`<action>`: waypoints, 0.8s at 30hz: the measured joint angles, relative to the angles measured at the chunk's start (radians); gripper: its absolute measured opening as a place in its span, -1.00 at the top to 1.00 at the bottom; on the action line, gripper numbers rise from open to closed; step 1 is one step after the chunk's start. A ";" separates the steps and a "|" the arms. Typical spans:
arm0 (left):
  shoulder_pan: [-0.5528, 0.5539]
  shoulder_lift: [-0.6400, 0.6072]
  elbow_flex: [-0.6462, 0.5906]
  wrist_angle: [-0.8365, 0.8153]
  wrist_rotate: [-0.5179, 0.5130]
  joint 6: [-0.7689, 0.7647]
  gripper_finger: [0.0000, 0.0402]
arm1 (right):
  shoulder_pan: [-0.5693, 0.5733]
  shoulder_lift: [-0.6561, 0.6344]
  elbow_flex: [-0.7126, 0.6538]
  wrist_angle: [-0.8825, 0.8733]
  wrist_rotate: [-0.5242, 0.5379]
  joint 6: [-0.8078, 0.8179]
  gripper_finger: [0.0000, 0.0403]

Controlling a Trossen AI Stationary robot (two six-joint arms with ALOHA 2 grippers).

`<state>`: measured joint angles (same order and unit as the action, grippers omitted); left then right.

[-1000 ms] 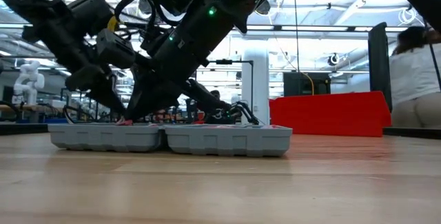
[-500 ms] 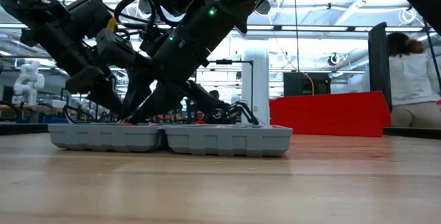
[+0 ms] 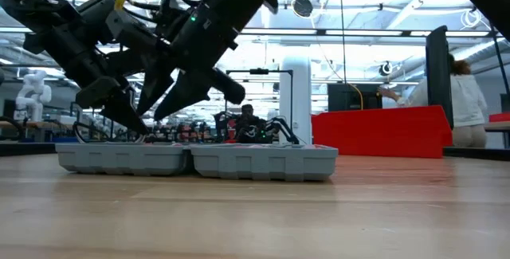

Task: Prefit tool cases
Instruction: Adjust the hex key on the toolbox

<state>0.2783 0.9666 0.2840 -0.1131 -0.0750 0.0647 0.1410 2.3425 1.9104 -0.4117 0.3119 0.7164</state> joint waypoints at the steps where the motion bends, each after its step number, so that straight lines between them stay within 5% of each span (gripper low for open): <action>1: 0.000 0.000 0.000 0.000 0.000 0.000 1.00 | 0.000 0.000 0.012 -0.029 0.000 -0.003 0.51; 8: 0.000 0.000 0.000 0.000 0.000 0.000 1.00 | 0.000 0.011 0.043 -0.101 -0.030 0.017 0.61; 16: 0.000 0.000 0.000 -0.001 0.000 0.001 1.00 | -0.006 0.033 0.042 -0.086 -0.066 -0.019 0.97; 24: 0.000 0.000 0.000 0.000 0.000 0.003 1.00 | -0.014 0.074 0.043 -0.107 -0.098 0.024 0.99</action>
<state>0.2783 0.9665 0.2840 -0.1135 -0.0753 0.0677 0.1269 2.4165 1.9537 -0.5187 0.2140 0.7406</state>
